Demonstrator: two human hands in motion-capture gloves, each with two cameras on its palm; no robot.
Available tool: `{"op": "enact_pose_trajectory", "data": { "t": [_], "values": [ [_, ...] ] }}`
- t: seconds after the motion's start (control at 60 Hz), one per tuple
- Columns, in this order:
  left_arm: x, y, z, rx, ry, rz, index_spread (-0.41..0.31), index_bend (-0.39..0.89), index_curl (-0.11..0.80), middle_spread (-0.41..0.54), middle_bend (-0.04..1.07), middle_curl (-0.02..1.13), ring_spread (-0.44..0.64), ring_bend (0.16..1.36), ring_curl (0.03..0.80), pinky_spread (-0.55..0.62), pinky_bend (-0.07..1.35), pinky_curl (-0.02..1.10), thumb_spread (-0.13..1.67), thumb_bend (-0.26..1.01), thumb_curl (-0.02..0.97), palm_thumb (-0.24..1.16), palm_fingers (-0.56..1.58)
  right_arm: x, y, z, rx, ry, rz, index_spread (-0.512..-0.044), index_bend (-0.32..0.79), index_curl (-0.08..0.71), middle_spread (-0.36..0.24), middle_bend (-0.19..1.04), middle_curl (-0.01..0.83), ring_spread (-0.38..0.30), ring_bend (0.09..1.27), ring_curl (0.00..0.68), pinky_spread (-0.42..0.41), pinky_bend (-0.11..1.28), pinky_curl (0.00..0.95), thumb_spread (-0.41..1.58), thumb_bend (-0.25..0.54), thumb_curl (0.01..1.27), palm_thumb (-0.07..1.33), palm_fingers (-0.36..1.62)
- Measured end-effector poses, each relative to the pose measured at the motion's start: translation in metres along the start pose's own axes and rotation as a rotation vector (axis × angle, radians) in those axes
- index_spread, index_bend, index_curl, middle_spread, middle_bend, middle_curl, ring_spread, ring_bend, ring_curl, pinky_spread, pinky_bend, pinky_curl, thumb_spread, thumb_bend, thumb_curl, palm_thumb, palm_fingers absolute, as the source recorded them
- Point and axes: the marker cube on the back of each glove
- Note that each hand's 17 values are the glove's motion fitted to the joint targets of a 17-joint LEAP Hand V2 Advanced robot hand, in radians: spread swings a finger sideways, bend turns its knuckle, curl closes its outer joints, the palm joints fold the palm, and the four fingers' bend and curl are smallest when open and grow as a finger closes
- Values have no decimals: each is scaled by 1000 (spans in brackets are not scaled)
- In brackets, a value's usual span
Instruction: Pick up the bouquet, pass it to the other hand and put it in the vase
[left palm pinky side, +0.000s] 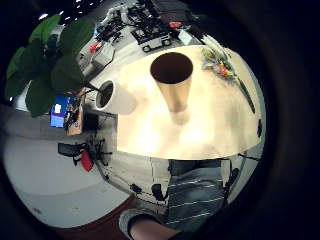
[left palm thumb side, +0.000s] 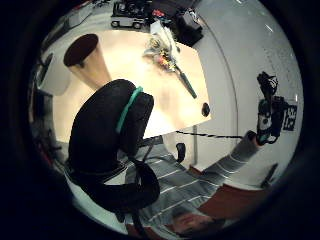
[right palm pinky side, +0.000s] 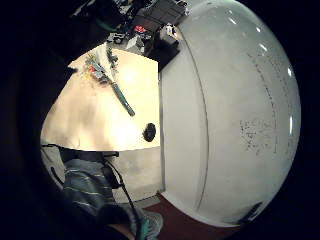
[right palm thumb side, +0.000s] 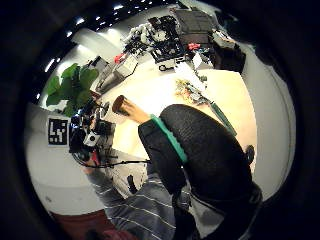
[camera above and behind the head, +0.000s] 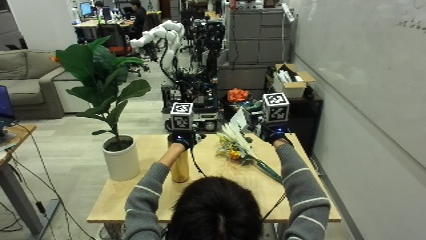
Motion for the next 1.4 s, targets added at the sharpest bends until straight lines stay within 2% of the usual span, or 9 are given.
{"op": "enact_pose_trajectory", "data": {
  "t": [0.133,0.367,0.567,0.65,0.767,0.934,1.051,1.201,1.401],
  "values": [
    [14,0,5,-4,-13,23,-15,120,232,124,208,347,243,527,271,327,335,313,1188,-18,228,216,263,4,-15,14,-8,2,-20,-334,85,211,-14,264,362,4,395,335,232,310,327,1214,-3,187,322,522],
    [28,4,9,56,8,51,30,112,217,217,198,363,362,511,268,362,417,347,1183,-18,246,202,121,19,4,-9,2,44,155,-350,92,187,-13,275,381,13,418,348,231,345,347,1199,-26,204,294,480],
    [36,10,12,55,28,91,39,120,219,251,209,372,399,530,270,375,431,349,1182,-17,255,205,98,59,-61,31,-14,-39,215,-347,74,160,-13,299,393,15,448,360,231,386,361,1175,-22,210,249,455],
    [41,22,12,57,55,103,36,124,221,257,213,375,409,531,269,377,437,350,1182,-18,257,205,93,68,-50,32,-43,-58,302,-341,75,151,-11,308,397,15,462,362,230,399,364,1171,-20,215,245,446],
    [47,7,33,70,165,168,35,142,234,257,212,377,412,529,267,377,430,347,1180,-11,264,219,105,90,-83,74,-78,-129,314,-340,75,141,-9,318,399,24,476,366,230,419,368,1168,-19,220,242,426],
    [57,23,36,69,109,160,33,138,244,251,219,383,409,527,267,378,417,344,1183,-13,271,236,117,112,-106,140,-123,-132,363,-344,80,131,-8,327,401,38,481,364,229,446,371,1157,-20,227,234,403],
    [63,10,55,37,133,207,33,135,248,249,216,385,408,525,267,378,418,344,1179,-18,273,238,119,100,-79,165,-102,-129,320,-344,93,133,-7,331,401,41,472,359,234,453,371,1154,-20,231,233,387],
    [61,-9,74,15,116,216,27,133,251,249,215,388,408,525,268,385,415,343,1149,-20,282,240,117,104,-80,248,-202,-185,360,-345,97,138,-10,331,399,43,463,352,230,457,368,1140,-23,235,225,378],
    [59,22,57,-137,180,128,22,130,249,249,220,391,407,531,270,390,413,341,1121,-24,290,233,111,106,-76,323,-266,-299,394,-339,114,155,-13,318,396,44,448,348,226,448,365,1122,-16,248,247,344]
  ]
}}
